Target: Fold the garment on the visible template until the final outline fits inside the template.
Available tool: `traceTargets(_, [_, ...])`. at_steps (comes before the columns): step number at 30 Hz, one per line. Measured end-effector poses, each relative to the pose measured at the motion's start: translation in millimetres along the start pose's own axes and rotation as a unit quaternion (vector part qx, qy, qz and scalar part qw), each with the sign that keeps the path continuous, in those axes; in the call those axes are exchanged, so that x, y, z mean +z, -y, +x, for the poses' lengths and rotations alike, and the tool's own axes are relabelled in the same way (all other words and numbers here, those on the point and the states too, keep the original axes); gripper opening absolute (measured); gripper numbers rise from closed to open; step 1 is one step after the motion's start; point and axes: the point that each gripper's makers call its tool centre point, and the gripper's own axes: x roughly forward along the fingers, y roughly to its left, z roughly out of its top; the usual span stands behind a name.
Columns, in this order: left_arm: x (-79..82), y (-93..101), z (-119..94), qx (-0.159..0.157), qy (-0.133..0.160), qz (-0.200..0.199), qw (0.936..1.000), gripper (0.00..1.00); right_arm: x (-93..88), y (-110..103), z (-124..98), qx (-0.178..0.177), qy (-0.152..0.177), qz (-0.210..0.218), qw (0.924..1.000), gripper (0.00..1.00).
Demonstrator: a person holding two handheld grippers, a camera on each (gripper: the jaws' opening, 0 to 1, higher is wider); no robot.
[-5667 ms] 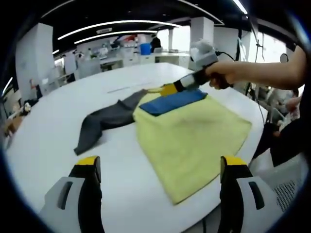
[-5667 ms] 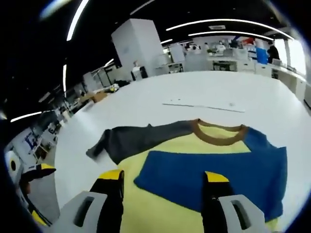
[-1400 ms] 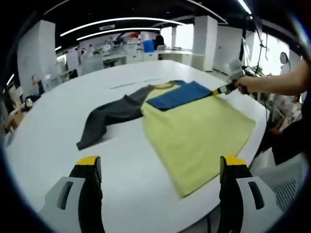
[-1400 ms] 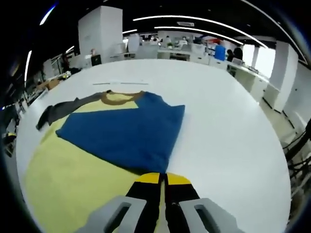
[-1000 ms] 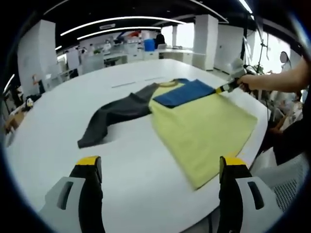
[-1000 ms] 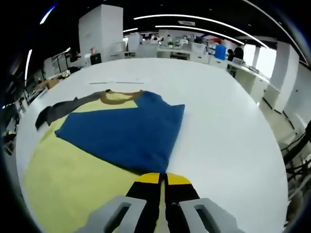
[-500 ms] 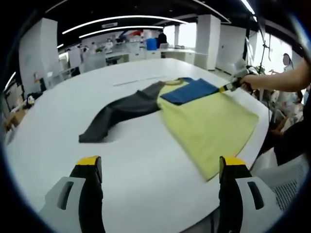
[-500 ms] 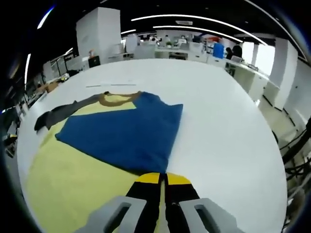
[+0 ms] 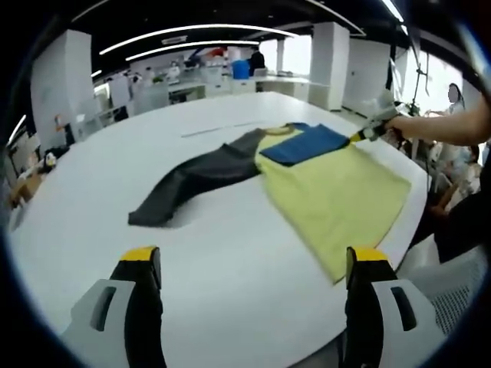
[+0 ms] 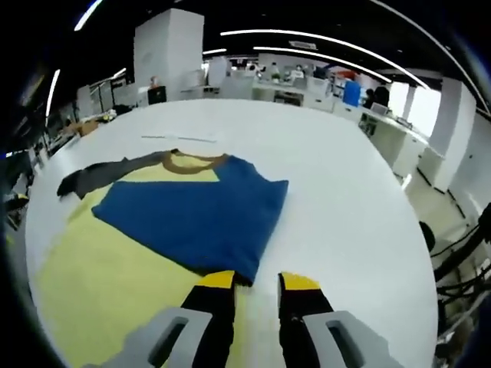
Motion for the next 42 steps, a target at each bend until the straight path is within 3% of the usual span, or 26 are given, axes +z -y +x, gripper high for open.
traceTargets(3, [1.3,-0.8,0,0.002,0.003,-0.004,1.0,0.97,5.9,-7,-5,0.022,0.01,-0.001,0.9997,0.5])
traceTargets(6, [1.6,-3.2,0,0.004,0.002,-0.003,1.0,0.97,3.4,-20,-8,0.06,0.0,-0.005,0.9982,0.67])
traceTargets(12, [5.1,-6.4,2,0.005,0.004,-0.002,1.0,0.98,5.7,-43,-21,0.117,0.008,0.008,0.993,0.85])
traceTargets(18, [10.9,-13.2,2,0.007,0.013,-0.017,0.9997,0.99,15.8,-67,-39,0.155,0.028,-0.01,0.9874,0.93])
traceTargets(26, [14.4,-25.8,4,0.018,0.02,-0.042,0.9987,0.97,11.6,-96,-54,0.194,0.034,-0.044,0.9794,0.97])
traceTargets(31, [20.0,-34.7,6,0.024,0.03,-0.056,0.9977,0.95,11.6,-108,-64,0.2,0.041,-0.068,0.9766,0.98])
traceTargets(37, [31.5,-54.5,13,0.067,0.04,-0.065,0.9948,0.88,10.5,-119,-76,0.207,0.051,-0.07,0.9744,0.98])
traceTargets(40, [47.2,-67.2,14,0.09,0.076,-0.084,0.9895,0.83,12.3,-125,-82,0.217,0.062,-0.073,0.9715,0.98])
traceTargets(42, [48.7,-72.1,16,0.097,0.072,-0.093,0.9883,0.83,13.7,-129,-88,0.224,0.07,-0.084,0.9685,0.98])
